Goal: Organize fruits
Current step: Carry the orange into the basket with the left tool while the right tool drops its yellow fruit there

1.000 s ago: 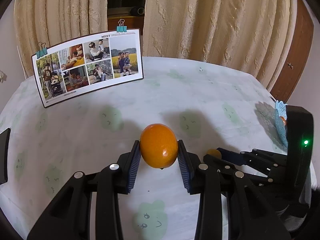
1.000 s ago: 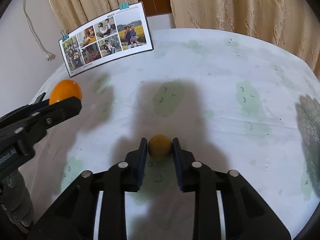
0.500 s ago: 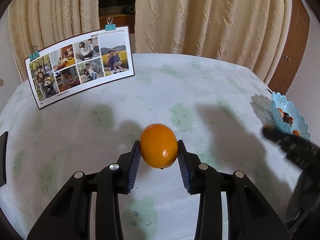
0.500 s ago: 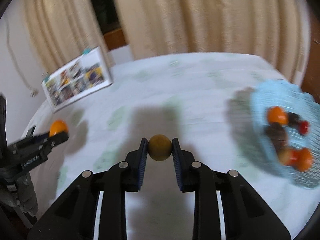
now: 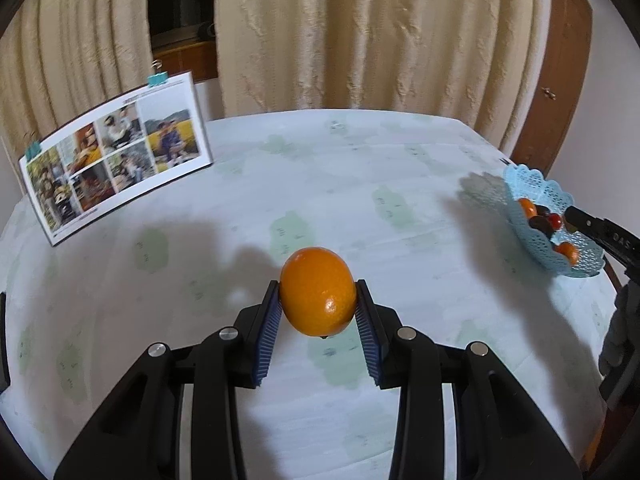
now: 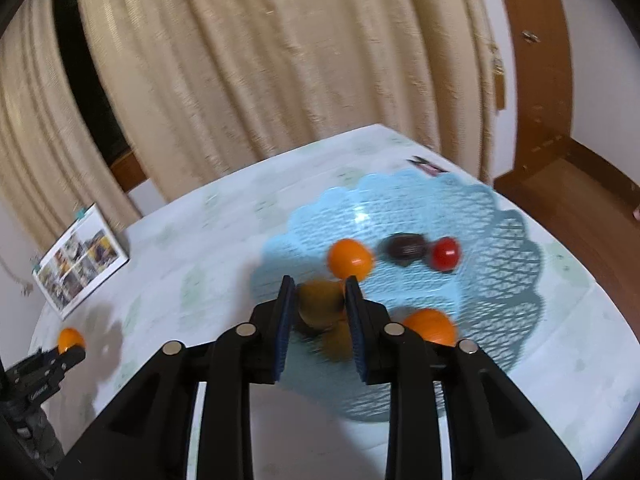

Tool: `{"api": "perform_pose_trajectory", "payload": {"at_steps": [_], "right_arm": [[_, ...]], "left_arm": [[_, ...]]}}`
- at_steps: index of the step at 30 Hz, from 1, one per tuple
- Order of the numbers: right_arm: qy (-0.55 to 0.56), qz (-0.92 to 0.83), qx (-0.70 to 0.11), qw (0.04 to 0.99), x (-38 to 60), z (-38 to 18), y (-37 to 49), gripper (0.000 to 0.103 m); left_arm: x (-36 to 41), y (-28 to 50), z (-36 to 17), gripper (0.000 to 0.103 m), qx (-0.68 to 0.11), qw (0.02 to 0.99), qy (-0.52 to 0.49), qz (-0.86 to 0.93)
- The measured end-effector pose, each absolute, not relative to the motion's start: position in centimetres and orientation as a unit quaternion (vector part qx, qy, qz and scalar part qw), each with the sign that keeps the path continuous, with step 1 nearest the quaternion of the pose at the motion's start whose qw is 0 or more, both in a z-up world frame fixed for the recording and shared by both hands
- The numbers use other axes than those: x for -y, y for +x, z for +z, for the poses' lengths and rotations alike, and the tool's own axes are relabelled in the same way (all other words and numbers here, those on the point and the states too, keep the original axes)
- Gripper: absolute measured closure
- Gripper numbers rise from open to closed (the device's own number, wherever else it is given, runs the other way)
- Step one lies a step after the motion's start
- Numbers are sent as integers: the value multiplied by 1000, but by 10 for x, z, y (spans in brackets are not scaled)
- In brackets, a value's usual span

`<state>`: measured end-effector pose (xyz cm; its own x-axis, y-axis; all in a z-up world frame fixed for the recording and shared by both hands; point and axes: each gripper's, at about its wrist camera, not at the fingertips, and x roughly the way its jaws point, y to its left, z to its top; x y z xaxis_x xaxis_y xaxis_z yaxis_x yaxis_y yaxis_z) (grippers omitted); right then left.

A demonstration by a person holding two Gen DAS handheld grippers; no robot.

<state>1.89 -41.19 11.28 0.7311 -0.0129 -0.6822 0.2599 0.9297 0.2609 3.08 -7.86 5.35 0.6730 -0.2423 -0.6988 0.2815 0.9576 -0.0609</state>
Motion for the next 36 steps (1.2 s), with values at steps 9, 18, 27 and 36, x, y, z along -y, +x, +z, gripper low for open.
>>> {"api": "perform_pose_trajectory", "payload": {"at_steps": [9, 18, 27, 36], "right_arm": [[186, -147, -319, 917, 452, 109, -8, 59], [187, -232, -268, 916, 482, 99, -43, 59], [159, -241, -234, 928, 469, 104, -48, 44], [183, -248, -227, 924, 478, 104, -52, 26]], "left_arm": [[134, 29, 67, 66, -372, 908, 51, -187], [221, 25, 83, 66, -359, 890, 78, -271], [306, 29, 79, 66, -358, 864, 104, -338], [336, 33, 86, 23, -333, 869, 101, -351]]}}
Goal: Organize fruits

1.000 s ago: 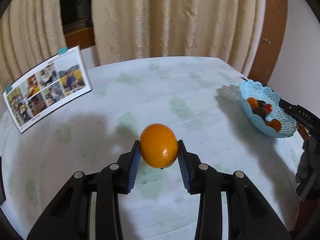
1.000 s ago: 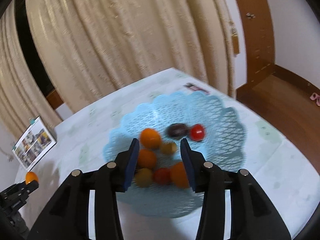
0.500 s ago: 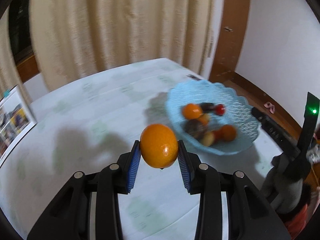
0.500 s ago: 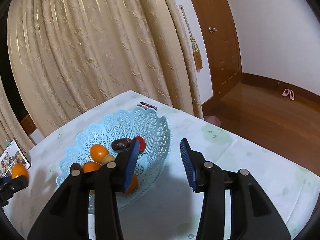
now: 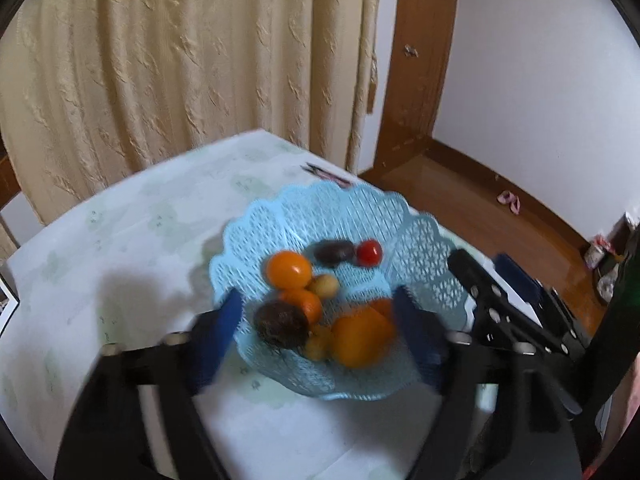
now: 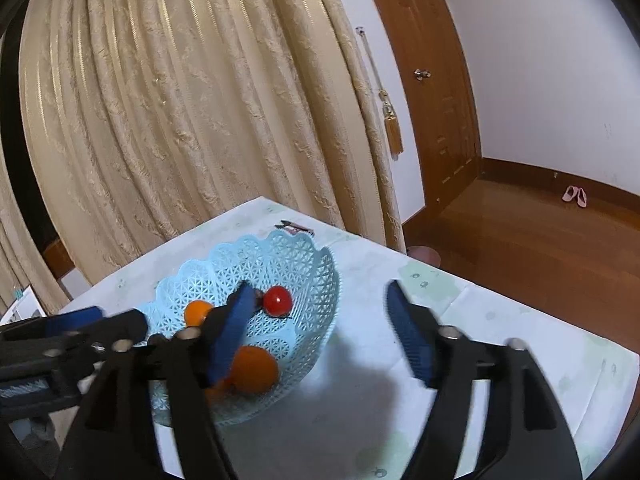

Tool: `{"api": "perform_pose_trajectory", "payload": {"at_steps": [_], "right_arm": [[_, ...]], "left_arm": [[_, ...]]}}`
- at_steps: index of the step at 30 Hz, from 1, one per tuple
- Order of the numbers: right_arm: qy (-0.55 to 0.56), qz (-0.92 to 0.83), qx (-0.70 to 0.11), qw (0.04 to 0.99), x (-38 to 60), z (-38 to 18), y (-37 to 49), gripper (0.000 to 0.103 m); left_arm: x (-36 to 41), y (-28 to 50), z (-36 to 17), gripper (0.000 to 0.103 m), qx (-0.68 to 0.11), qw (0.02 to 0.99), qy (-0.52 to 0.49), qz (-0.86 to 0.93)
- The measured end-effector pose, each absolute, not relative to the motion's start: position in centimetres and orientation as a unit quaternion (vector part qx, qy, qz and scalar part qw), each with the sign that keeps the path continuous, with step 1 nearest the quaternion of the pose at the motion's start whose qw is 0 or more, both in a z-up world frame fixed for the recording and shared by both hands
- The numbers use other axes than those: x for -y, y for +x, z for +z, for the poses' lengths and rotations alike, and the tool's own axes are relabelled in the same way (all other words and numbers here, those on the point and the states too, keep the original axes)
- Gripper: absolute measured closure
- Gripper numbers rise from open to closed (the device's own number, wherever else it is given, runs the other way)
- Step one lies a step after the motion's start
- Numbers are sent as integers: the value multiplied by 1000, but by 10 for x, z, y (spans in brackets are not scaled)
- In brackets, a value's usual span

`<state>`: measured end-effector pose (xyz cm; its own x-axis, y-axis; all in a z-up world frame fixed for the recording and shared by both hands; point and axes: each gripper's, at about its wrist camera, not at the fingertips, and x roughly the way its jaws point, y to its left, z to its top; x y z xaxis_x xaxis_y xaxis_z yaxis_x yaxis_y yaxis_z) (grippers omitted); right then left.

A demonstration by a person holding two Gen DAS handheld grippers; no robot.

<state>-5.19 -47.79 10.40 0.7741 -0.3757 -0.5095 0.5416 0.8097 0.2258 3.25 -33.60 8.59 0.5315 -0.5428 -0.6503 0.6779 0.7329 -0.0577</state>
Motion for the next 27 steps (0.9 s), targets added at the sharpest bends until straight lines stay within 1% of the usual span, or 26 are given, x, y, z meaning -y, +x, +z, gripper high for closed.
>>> {"api": "perform_pose_trajectory", "payload": {"at_steps": [2, 4, 5, 7, 9, 14, 20, 23, 27], "right_arm": [[188, -252, -219, 924, 479, 106, -55, 22], [196, -252, -216, 922, 481, 106, -55, 17], [200, -252, -216, 922, 482, 106, -56, 13], [209, -250, -213, 921, 483, 106, -57, 9], [217, -246, -208, 922, 484, 106, -59, 8], [220, -222, -205, 927, 480, 107, -63, 8], [193, -197, -216, 937, 463, 108, -59, 6], [177, -185, -229, 939, 454, 107, -58, 6], [168, -174, -239, 940, 447, 106, -58, 4]], "left_arm": [[330, 36, 88, 21, -333, 874, 100, -340], [322, 40, 88, 16, -334, 882, 97, -319], [319, 41, 88, 15, -333, 886, 99, -308], [312, 42, 86, 13, -330, 895, 109, -278], [305, 40, 84, 10, -326, 902, 113, -260], [287, 30, 77, 10, -321, 909, 116, -238], [274, 29, 74, 10, -314, 919, 109, -211], [271, 29, 73, 7, -313, 921, 110, -204], [273, 28, 69, 7, -298, 928, 139, -174]]}}
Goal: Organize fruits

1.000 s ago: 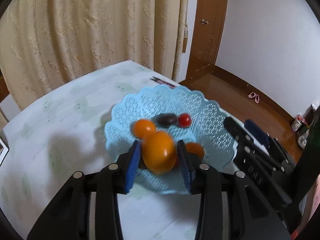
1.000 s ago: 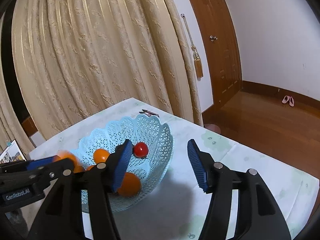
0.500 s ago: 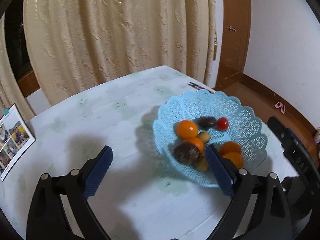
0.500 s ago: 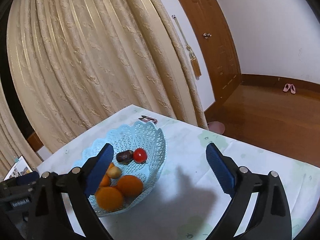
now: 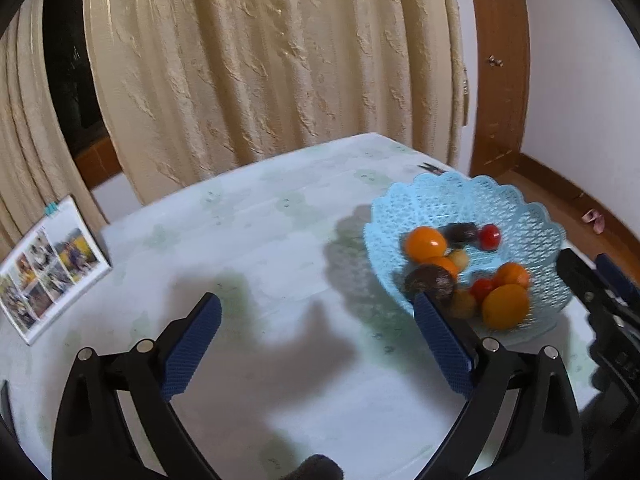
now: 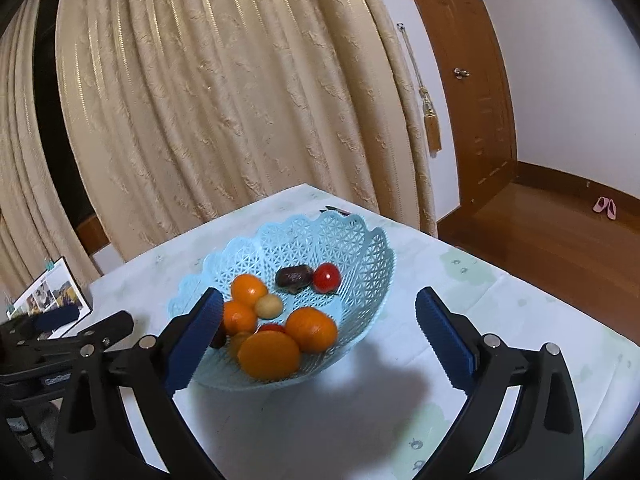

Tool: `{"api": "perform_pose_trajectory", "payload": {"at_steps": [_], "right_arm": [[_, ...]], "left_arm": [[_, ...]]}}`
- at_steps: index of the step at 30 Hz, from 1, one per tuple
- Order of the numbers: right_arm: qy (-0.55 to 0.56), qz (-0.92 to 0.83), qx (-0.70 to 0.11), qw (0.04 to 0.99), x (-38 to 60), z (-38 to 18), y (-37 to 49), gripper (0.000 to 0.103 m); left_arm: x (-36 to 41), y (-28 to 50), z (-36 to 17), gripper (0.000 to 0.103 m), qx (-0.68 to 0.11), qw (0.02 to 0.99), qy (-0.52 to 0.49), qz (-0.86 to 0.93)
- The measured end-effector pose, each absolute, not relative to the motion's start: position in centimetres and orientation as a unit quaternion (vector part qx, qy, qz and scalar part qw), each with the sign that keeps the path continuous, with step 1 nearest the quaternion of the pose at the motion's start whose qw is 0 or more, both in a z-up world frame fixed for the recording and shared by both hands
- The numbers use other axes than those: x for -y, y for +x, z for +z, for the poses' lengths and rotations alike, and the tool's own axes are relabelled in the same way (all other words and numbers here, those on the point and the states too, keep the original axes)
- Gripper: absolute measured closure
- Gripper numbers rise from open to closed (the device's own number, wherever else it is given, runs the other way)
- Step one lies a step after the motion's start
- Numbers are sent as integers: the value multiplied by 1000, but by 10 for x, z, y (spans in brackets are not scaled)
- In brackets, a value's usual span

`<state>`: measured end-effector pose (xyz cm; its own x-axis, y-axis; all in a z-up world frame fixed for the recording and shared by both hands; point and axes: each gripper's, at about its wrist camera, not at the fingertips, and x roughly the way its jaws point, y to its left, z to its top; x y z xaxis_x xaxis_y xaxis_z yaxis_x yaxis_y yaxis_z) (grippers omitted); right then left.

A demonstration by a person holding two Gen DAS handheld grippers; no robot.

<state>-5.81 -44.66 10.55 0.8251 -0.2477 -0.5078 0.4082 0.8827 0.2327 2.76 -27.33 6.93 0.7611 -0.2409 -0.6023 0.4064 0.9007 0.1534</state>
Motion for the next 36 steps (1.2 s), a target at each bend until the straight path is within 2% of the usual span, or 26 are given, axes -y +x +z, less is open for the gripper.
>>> {"api": "perform_pose_trajectory", "payload": {"at_steps": [8, 20, 36], "right_arm": [[156, -189, -238, 940, 441, 107, -63, 4], [66, -207, -218, 952, 409, 115, -65, 3], [68, -203, -228, 950, 410, 114, -61, 3]], "left_arm": [[278, 21, 70, 6, -279, 932, 160, -168], [284, 9, 77, 5, -237, 941, 185, -154], [286, 5, 79, 5, -227, 942, 195, -150]]}}
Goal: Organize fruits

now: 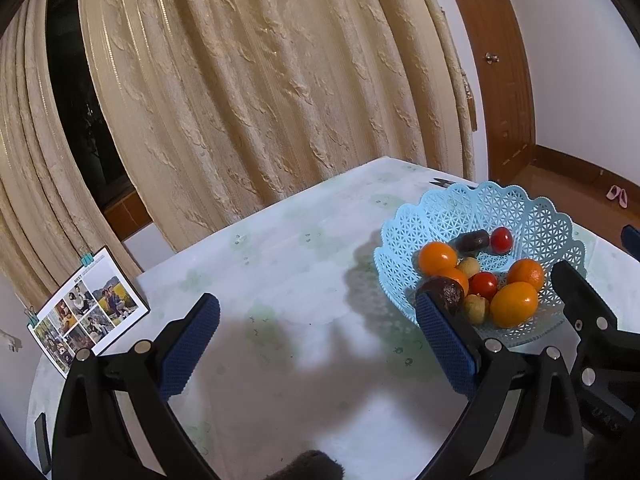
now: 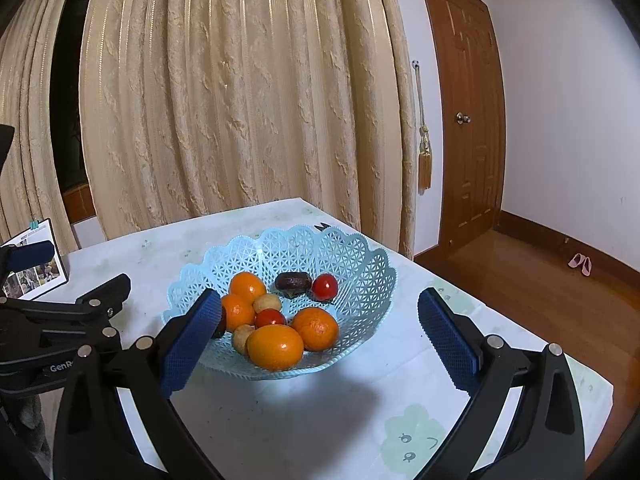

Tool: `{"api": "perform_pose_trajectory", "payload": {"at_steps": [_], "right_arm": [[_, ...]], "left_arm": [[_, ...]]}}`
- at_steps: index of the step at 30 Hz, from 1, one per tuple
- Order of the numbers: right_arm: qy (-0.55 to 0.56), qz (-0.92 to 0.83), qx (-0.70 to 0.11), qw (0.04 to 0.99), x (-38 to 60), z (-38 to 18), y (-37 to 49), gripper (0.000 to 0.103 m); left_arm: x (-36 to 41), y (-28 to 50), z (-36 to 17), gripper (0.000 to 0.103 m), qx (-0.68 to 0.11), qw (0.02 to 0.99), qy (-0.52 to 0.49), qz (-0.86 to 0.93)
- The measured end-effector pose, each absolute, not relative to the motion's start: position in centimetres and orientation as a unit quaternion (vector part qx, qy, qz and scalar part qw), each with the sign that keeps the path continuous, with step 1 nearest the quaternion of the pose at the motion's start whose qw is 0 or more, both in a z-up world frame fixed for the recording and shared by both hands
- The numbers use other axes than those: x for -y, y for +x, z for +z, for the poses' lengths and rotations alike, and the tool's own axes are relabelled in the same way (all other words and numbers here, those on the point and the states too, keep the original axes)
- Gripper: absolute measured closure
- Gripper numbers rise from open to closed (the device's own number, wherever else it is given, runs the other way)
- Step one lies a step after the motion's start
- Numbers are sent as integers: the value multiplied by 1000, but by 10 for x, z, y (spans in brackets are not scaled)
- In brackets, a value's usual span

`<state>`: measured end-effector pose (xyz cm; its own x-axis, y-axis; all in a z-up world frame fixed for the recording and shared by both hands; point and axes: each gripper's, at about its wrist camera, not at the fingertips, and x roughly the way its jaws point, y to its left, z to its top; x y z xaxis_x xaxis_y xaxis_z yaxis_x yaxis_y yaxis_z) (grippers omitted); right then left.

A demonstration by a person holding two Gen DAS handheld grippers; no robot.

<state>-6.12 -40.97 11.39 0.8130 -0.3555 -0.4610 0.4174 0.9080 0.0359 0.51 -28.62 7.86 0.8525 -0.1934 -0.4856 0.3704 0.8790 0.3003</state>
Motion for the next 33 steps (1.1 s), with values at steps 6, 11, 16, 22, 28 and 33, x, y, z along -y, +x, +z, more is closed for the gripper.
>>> {"api": "perform_pose_trajectory", "payload": {"at_steps": [6, 11, 16, 22, 28, 33], "right_arm": [[70, -200, -234, 949, 410, 113, -59, 3], [76, -199, -238, 948, 413, 112, -58, 3], [74, -199, -238, 948, 413, 112, -58, 3], [76, -197, -241, 947, 415, 111, -57, 3], [80, -192, -248, 946, 417, 109, -55, 3], [85, -190, -252, 945, 419, 108, -54, 3]], "left_arm": [[286, 5, 79, 5, -224, 943, 197, -148], [286, 5, 79, 5, -224, 943, 198, -145], [286, 5, 79, 5, -224, 943, 200, -144], [286, 6, 79, 5, -225, 944, 197, -139], [283, 5, 81, 5, -223, 946, 195, -135], [283, 5, 81, 5, -222, 946, 195, -135]]}}
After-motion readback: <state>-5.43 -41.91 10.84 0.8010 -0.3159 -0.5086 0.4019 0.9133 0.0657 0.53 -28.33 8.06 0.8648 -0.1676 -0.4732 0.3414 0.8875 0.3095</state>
